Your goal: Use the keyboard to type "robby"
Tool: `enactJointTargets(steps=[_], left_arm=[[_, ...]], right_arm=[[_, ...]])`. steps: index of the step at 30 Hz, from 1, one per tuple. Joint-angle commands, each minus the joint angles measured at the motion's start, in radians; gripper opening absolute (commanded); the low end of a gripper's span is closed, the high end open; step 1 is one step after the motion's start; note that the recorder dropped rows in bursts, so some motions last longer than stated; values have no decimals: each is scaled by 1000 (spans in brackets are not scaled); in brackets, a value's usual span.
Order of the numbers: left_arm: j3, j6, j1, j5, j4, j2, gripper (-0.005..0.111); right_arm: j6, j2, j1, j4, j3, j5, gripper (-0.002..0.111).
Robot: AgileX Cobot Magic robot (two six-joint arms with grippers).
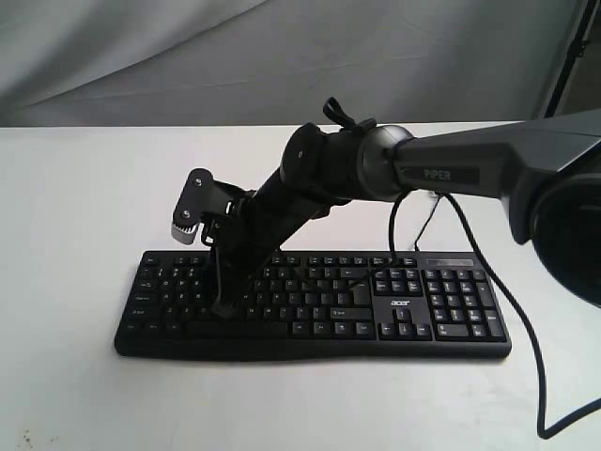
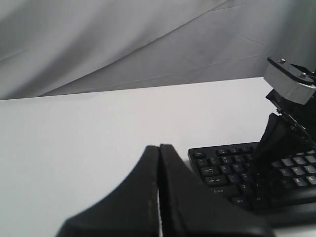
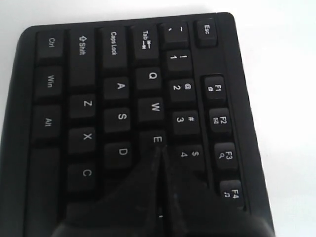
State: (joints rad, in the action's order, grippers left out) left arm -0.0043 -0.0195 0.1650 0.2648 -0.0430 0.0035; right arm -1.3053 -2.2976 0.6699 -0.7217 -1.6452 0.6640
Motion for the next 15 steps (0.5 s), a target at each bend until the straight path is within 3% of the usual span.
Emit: enactJointTargets(steps=[1,15], left_arm=[[4,-3,6,-5,-5,-3,0],[4,-3,6,-5,-5,-3,0]], right_arm=[[5,3,-2,2,-3,5,0],[5,-12,-2,-1,-3,20,0]])
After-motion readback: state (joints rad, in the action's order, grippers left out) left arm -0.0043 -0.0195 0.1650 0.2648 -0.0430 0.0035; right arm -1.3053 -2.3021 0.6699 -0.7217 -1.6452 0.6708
